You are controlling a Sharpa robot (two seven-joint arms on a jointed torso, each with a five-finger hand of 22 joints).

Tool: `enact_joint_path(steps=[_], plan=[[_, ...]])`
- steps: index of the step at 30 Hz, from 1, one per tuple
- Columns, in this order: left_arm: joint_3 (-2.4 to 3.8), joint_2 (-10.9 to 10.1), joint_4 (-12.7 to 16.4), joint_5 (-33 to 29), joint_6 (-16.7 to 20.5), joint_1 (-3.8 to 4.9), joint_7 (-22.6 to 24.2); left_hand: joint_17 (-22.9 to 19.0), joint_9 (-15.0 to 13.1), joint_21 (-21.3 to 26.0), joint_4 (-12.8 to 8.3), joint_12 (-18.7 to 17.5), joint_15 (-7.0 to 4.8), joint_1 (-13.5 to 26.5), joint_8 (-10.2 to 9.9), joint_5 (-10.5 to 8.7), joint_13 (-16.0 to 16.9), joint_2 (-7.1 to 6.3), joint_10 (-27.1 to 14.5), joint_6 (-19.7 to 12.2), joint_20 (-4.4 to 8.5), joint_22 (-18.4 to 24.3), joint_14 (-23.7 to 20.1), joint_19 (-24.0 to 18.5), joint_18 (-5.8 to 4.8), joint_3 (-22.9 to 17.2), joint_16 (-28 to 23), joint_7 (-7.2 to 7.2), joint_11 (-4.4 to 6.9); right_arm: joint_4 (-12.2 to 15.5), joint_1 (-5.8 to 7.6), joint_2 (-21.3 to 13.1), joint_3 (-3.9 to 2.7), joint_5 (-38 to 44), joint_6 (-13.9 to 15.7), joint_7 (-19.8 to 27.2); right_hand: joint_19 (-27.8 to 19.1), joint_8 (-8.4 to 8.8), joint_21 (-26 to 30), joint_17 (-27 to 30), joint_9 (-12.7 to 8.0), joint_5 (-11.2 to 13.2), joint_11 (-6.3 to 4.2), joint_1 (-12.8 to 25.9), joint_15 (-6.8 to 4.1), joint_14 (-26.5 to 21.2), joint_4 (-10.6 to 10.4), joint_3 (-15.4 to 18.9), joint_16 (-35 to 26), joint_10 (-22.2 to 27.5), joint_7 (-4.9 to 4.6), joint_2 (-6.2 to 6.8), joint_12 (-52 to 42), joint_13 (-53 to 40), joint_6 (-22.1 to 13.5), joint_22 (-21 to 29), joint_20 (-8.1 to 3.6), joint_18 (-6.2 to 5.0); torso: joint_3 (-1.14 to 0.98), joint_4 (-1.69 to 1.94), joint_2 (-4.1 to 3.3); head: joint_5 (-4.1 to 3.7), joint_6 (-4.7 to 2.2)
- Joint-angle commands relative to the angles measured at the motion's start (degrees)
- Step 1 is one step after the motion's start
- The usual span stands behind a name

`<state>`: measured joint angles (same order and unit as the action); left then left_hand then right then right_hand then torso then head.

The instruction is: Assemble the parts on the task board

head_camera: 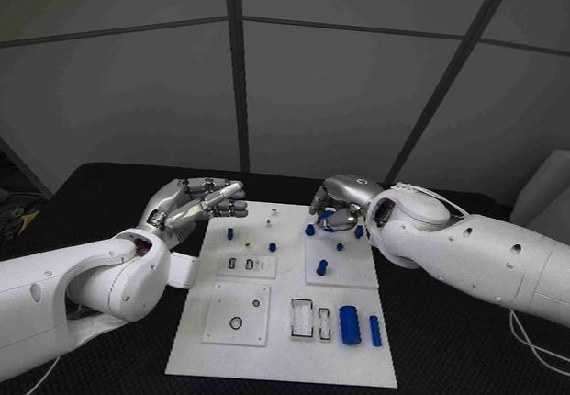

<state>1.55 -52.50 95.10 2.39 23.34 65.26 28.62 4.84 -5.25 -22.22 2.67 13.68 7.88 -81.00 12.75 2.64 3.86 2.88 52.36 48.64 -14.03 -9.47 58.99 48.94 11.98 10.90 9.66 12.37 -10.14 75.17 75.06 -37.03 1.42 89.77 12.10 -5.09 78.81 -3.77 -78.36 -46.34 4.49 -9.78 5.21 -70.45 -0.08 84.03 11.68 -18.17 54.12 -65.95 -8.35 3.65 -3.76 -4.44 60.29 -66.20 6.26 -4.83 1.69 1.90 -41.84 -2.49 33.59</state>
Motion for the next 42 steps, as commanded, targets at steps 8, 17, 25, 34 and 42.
enact_joint_path(steps=[8, 17, 25, 34, 42], plan=[[0.20, -0.56, 1.57, 0.78, -1.27, 0.12, -0.15, -0.10, 0.09, -0.38, -0.32, -0.39, -0.03, 0.06, -0.27, 0.36, -0.06, 0.62, 0.52, 0.23, 0.12, -0.10, 0.55, 0.49, -1.50, 0.28, -0.41, 0.24, -0.01, -1.20, 0.24, 1.35, -0.08, 4.46, -3.29, -2.79, 3.19, 0.09, -4.62, -7.49, 0.15, -0.04, 0.27, -1.09, 0.55, 1.77, -1.39, -1.21, 8.53, 0.89, -0.51, 1.00, 0.23, -0.12, -0.45, -8.07, 0.41, 1.84, 0.27, 0.23, -0.66, 0.24, 0.04], [0.25, -0.68, 1.82, 0.78, -1.44, 0.15, -0.36, -0.12, 0.13, -0.51, -0.35, -0.57, -0.03, 0.32, -0.38, 0.37, -0.07, 0.72, 0.51, 0.24, 0.15, -0.10, 0.65, 0.68, -1.52, 0.52, -0.52, 0.34, -0.05, -2.44, 0.24, 2.66, -0.07, 4.54, -5.03, -2.66, 3.06, 0.06, -4.83, -7.86, 0.19, -0.05, 0.39, -1.32, 0.66, 1.43, -1.78, -1.48, 9.40, 1.45, -0.56, 1.21, 0.34, -0.10, -0.45, -8.25, 0.52, 1.83, 0.20, 0.16, -0.95, 0.53, 0.21], [0.31, -0.72, 2.09, 0.78, -1.73, 0.16, -0.48, -0.12, 0.14, -0.52, -0.36, -0.59, -0.03, 0.36, -0.40, 0.37, -0.08, 0.74, 0.51, 0.23, 0.16, -0.10, 0.66, 0.70, -1.53, 0.55, -0.54, 0.36, -0.06, -3.82, 0.24, 3.66, -0.06, 4.55, -5.44, -2.31, 3.06, 0.05, -4.94, -8.04, 0.21, -0.11, 0.42, -1.54, 0.70, 1.30, -1.90, -1.70, 9.71, 1.62, -0.57, 1.12, 0.29, -0.10, -0.39, -8.40, 0.57, 1.85, 0.22, 0.18, -1.10, 0.93, 0.27], [0.35, -0.71, 2.15, 0.78, -1.89, 0.17, -0.69, -0.18, 0.22, -0.56, -0.44, -0.87, 0.04, 0.68, -0.62, 0.37, -0.10, 0.79, 0.41, 0.11, 0.16, -0.05, 0.63, 0.75, -1.58, 0.90, -0.76, 0.54, -0.18, -4.76, 0.24, 4.39, -0.05, 4.54, -5.69, -1.97, 2.90, -0.01, -4.93, -7.77, 0.27, -0.15, 0.43, -1.85, 0.73, 1.07, -2.05, -2.11, 9.73, 1.68, -0.53, 0.84, 0.27, -0.12, -0.21, -8.28, 0.61, 1.81, 0.22, 0.17, -1.21, 1.06, 0.48], [0.36, -0.61, 2.17, 0.78, -2.12, 0.17, -0.80, -0.19, 0.25, -0.56, -0.49, -0.97, 0.06, 0.76, -0.70, 0.37, -0.10, 0.78, 0.37, 0.06, 0.15, -0.02, 0.63, 0.74, -1.60, 1.01, -0.83, 0.60, -0.22, -5.80, 0.23, 5.14, -0.04, 4.54, -6.08, -1.52, 2.96, -0.03, -5.06, -7.98, 0.31, -0.18, 0.42, -2.06, 0.73, 0.99, -2.16, -2.45, 10.04, 1.64, -0.50, 0.64, 0.24, -0.14, -0.07, -8.52, 0.63, 1.84, 0.28, 0.22, -1.36, 1.09, 0.56]])
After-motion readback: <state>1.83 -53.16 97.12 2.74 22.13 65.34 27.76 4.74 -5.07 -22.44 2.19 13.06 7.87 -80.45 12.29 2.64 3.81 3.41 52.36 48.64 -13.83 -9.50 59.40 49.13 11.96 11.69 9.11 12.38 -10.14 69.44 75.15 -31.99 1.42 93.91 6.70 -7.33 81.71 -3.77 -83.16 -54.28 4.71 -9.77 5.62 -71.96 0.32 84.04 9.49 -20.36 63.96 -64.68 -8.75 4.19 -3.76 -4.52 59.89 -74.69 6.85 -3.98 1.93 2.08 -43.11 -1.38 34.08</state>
